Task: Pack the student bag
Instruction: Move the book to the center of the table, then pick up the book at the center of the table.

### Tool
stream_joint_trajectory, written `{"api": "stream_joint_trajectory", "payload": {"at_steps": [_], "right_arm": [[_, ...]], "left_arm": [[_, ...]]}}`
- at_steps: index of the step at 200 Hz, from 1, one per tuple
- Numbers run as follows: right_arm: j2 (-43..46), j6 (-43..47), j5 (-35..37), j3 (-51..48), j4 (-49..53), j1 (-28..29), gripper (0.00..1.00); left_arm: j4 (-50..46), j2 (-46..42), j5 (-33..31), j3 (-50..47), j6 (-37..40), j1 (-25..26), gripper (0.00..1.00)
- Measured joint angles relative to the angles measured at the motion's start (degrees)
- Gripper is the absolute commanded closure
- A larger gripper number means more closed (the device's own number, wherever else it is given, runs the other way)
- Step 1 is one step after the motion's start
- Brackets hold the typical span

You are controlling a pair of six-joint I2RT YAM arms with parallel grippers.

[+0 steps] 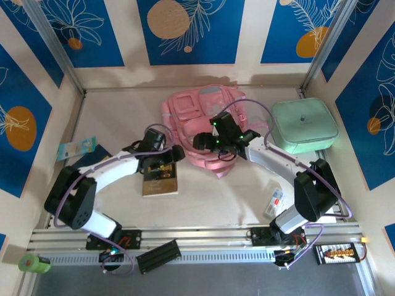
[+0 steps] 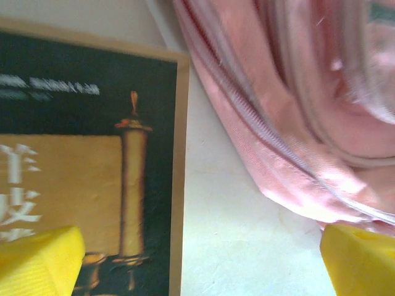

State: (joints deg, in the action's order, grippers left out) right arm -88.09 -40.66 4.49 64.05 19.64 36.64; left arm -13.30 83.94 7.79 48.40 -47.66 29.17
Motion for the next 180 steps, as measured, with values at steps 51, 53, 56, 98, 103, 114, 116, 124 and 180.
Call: {"api": "stream_joint_trajectory", "payload": {"at_steps": [51,53,56,98,103,114,116,124,180], "right_arm": [[-9.6,3.19,0.0,8.66,2.43,6.47,0.4],[-10.25,3.63,-0.04,9.14,2.6,6.8,0.4],[-11.06,3.76,-0.02,9.75,2.89,7.19,0.4],[-22.34,6.58,1.73,17.62,6.95,12.37,0.49],[-23.47,6.93,1.81,18.25,7.26,12.72,0.5],[-25.83,7.45,2.14,19.61,8.2,13.49,0.54],[-26.1,7.39,2.14,19.76,8.35,13.57,0.55],[-27.5,7.45,2.4,20.55,8.98,13.84,0.57],[-31.3,8.11,3.23,22.58,11.78,13.6,0.67]], "left_arm": [[-6.12,-9.35,-0.98,-1.29,3.26,-10.91,0.01],[-6.23,-9.44,-1.01,-1.42,3.28,-11.08,0.02],[-6.43,-9.62,-0.96,-1.79,3.43,-11.47,0.02],[-7.78,-9.64,-0.24,-7.41,5.14,-14.53,0.07],[-7.8,-9.57,-0.15,-7.96,5.29,-14.73,0.08],[-7.91,-9.22,0.2,-8.72,6.03,-15.02,0.1],[-7.98,-9.11,0.35,-8.79,6.1,-15.04,0.11],[-8.17,-8.63,0.79,-8.94,6.6,-15.06,0.13],[-8.61,-5.75,1.9,-9.01,10.12,-15.08,0.2]]}}
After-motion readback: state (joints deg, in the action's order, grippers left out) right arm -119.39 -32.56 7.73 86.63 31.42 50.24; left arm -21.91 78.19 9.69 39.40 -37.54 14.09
